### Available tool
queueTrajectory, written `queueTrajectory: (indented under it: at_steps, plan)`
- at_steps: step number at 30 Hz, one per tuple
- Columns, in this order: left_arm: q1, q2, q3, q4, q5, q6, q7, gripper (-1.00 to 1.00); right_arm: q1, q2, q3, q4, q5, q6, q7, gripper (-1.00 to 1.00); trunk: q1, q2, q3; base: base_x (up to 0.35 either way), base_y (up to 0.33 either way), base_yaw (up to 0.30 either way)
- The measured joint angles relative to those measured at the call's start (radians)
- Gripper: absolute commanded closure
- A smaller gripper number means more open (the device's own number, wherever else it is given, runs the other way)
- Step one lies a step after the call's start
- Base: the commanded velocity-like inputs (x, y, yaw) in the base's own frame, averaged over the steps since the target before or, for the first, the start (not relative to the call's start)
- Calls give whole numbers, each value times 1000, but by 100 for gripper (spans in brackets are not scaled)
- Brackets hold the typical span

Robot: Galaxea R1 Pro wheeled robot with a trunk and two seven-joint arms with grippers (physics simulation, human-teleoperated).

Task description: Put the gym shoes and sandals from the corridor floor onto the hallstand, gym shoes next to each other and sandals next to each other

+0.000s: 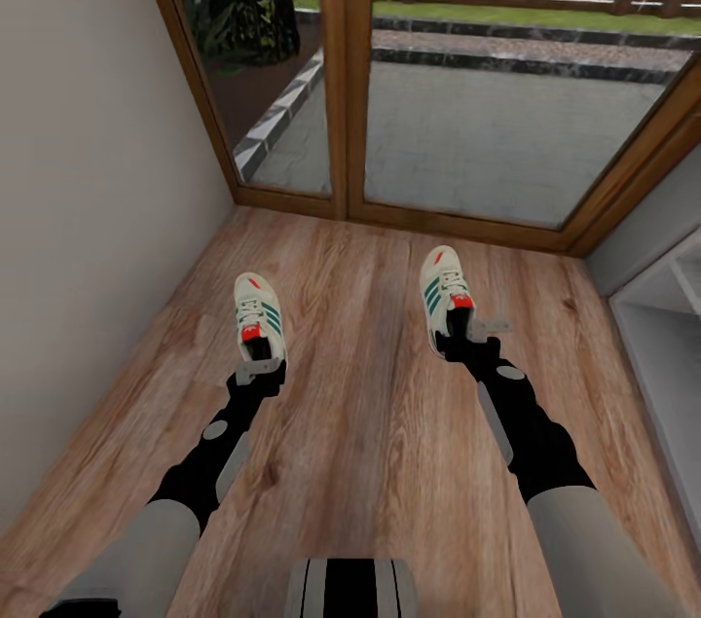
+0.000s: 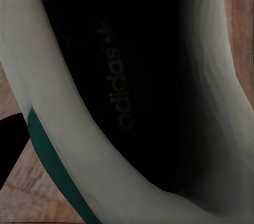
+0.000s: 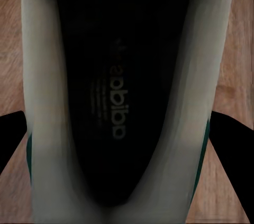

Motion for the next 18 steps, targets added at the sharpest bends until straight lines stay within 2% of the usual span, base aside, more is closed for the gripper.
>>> queueTrajectory:
  at_steps: [4, 16, 18]
  plan:
    - [0, 0, 0, 0, 0, 0, 0, 100, 0, 0, 0, 0, 0, 0, 0, 100, 0, 0, 5, -139, 207, -206]
    - [1, 0, -1, 0, 0, 0, 0, 100, 0, 0, 0, 0, 0, 0, 0, 100, 0, 0, 21, -8, 11, -206]
    - [0, -1, -1, 0, 0, 0, 0, 100, 0, 0, 0, 0, 0, 0, 0, 100, -1, 0, 31, 0, 0, -206]
